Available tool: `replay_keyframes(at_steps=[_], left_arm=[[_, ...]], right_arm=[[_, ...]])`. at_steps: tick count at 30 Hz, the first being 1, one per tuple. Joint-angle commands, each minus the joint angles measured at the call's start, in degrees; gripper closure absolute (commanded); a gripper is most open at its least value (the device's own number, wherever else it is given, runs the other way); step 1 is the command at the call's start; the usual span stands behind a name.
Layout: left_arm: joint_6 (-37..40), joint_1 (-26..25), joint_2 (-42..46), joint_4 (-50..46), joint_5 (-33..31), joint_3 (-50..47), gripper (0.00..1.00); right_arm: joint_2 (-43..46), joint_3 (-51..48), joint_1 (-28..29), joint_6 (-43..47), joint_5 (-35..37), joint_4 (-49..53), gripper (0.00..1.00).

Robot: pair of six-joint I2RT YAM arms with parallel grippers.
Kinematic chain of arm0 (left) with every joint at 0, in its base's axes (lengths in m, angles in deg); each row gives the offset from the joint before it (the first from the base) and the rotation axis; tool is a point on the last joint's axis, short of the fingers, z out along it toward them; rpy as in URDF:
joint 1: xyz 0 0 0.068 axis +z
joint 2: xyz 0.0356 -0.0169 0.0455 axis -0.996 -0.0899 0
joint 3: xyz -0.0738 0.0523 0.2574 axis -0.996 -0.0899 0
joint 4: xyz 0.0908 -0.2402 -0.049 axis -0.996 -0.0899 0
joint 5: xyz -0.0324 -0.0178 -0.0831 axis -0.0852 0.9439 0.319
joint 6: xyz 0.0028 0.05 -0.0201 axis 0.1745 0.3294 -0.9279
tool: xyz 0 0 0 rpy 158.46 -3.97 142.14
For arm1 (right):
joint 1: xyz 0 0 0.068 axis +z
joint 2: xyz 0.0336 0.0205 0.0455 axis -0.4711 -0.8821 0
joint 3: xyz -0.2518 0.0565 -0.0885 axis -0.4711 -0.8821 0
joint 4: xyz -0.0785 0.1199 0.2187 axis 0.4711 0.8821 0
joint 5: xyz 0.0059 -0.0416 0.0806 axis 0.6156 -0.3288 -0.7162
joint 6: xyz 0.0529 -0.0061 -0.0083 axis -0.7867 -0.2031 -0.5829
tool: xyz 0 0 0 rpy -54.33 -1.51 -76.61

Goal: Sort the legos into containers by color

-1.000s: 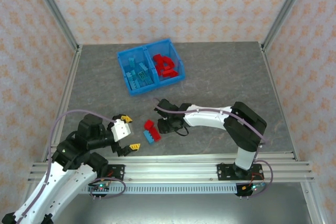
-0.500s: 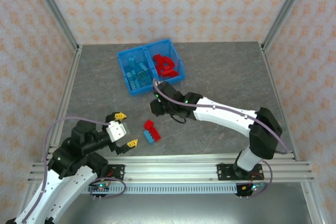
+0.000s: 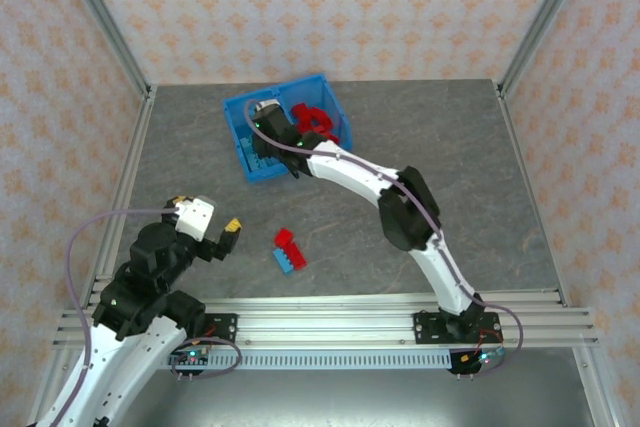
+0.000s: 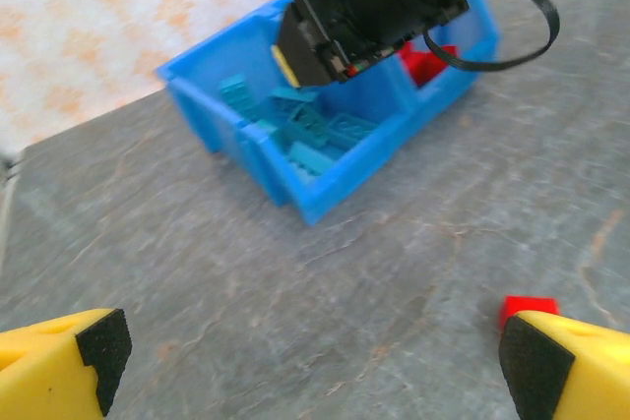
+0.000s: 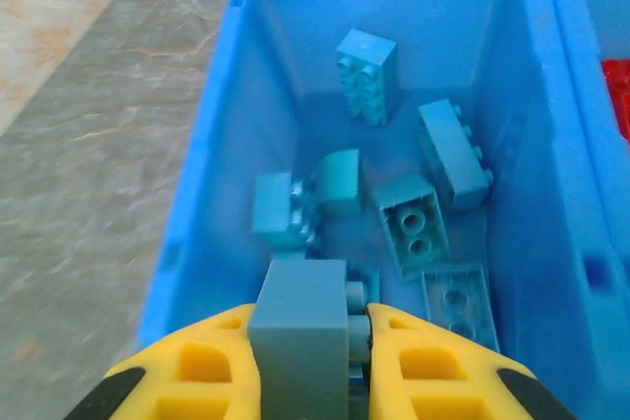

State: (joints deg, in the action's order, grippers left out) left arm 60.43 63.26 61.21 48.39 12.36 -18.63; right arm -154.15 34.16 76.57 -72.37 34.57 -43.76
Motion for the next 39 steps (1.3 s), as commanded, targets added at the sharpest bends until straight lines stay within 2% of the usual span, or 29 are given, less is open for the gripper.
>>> replay_keyframes(at_steps=[1,5,7,11,15,20,25,28,33,37,39], left_arm=[[-4.1,1.6,0.2,2.1,-6.0,1.7,0.01],[-3.9,2.1,1.6,2.6,-4.8,0.9,0.00],[-4.0,2.4,1.8,2.4,-4.8,1.1,0.01],[-3.5,3.0,1.6,3.0,-2.8,0.7,0.01],[-3.1,3.4,1.1,3.2,-1.5,0.6,0.01],[-3.0,3.9,1.0,3.8,-1.0,0.3,0.01],[-2.9,4.0,1.0,3.6,-1.2,0.0,0.01],[-4.7,4.0,0.8,4.2,-2.0,-0.5,0.01],[-9.1,4.0,-4.0,3.7,-5.8,0.8,0.01],[-17.3,4.0,-13.8,-3.6,-11.7,8.4,0.08],[-26.0,3.9,-20.1,-9.5,-12.4,14.2,0.10]], right_arm=[[-8.0,13.9,-1.3,4.3,2.8,4.7,0.79],[-19.7,32.7,-2.2,7.7,1.8,9.7,0.78],[-23.1,37.5,-2.8,8.0,1.9,9.5,0.76],[-24.0,35.1,-4.1,6.4,-0.1,4.1,0.73],[-24.0,36.2,-4.1,6.4,-2.3,3.3,0.57],[-20.9,36.3,-3.9,4.6,-4.2,4.1,0.57],[-12.2,31.5,-2.9,2.6,-7.2,7.4,0.58],[-1.8,20.7,-2.6,0.2,-9.8,8.5,0.56],[25.4,-15.2,-2.5,-0.8,-15.5,-3.2,0.48],[44.0,-37.3,-2.6,-0.3,-17.9,-4.8,0.38],[52.3,-45.5,-2.6,-0.1,-18.7,-2.0,0.33]])
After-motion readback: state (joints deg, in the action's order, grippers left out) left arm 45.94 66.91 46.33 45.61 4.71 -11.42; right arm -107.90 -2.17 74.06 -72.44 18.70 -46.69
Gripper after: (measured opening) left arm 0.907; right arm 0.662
